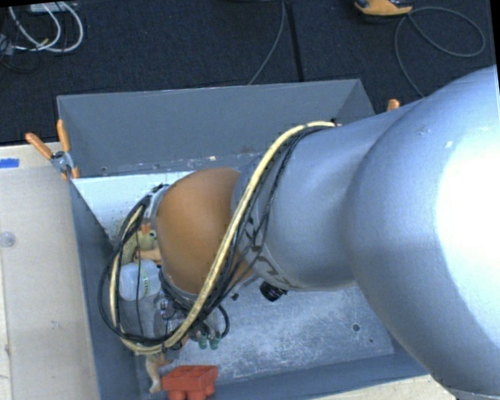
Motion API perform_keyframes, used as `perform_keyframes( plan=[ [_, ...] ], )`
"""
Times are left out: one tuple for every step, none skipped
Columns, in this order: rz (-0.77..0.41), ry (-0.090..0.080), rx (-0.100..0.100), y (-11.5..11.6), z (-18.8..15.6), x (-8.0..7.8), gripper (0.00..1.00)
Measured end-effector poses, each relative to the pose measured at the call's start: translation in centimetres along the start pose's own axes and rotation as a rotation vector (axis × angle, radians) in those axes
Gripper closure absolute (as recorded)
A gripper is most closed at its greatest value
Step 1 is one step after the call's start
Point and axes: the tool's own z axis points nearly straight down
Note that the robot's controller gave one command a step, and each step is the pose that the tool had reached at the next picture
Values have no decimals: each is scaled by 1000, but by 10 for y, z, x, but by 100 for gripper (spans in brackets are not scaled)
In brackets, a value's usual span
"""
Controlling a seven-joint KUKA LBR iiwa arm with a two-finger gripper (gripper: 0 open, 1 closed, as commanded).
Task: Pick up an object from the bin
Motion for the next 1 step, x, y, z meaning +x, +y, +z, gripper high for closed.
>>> perform_keyframes(
  plan=[
    [1,6,3,-1,-8,1,100]
  ],
)
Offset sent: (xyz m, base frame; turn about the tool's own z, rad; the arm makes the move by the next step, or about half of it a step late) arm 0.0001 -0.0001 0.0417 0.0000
